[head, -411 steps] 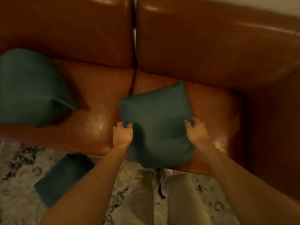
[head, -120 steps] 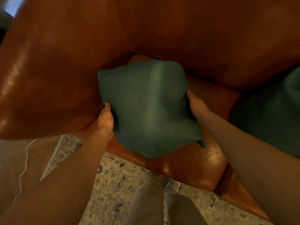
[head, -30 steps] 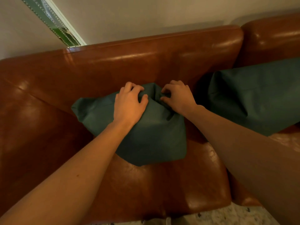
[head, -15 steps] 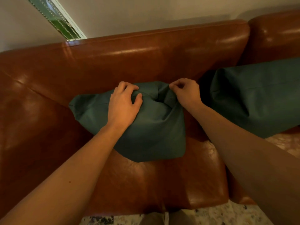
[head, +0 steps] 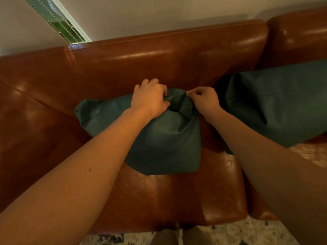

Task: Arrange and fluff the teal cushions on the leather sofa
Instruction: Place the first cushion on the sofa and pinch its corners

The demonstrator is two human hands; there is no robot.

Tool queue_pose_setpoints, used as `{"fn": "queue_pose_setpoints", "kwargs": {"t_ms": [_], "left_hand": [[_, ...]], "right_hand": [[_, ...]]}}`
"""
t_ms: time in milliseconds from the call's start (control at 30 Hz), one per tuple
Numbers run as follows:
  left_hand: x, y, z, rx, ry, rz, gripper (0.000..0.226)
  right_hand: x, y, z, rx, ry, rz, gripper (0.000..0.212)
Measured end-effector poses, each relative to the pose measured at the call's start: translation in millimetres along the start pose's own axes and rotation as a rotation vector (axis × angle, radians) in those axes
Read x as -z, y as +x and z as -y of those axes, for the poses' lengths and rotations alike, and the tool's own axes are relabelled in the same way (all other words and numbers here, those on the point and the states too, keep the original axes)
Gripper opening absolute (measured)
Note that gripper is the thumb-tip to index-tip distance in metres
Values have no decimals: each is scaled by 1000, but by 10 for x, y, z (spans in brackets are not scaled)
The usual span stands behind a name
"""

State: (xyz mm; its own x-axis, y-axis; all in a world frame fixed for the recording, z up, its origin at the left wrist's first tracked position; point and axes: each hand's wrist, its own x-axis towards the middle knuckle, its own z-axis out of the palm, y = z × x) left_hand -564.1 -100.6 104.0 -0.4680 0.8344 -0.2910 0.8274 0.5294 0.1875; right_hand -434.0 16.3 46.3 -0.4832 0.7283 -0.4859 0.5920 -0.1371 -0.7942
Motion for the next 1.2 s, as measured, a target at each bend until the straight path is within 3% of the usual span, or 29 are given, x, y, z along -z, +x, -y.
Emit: {"fn": "queue_pose_setpoints", "kwargs": {"t_ms": [167,300,433,567,667,767,933,1067,1133,1200], "left_hand": [[-17,24,33,-17,-49,-15,11],[32,59,109,126,-397,-39,17],[33,57,121,313,-706,-22,25],[0,57,106,395,-815,-17,25],[13,39,87,395,-843,-18,25],[-17,25,105,396,-833,-18,26],[-68,-1,181,275,-700,-123,19],[-94,-50,215,98,-478,-319,9],[-62,-101,162,-66,-340,-391,22],[-55,-157,84,-219,-194,-339,32]], "right_hand": [[21,-59,-23,80,-63,-8,13],[34,-136,-45,164,-135,-29,7],[44,-238,-77,257,-124,-48,14],[62,-352,-103,608,-503,23,26],[74,-339,-59,674,-732,46,31],[94,-306,-2,714,-818,101,20],[150,-324,-3,765,-682,64,11],[137,-392,-48,669,-349,22,7],[121,-418,-51,586,-175,17,5],[130,-422,-42,516,-59,-15,4]]}}
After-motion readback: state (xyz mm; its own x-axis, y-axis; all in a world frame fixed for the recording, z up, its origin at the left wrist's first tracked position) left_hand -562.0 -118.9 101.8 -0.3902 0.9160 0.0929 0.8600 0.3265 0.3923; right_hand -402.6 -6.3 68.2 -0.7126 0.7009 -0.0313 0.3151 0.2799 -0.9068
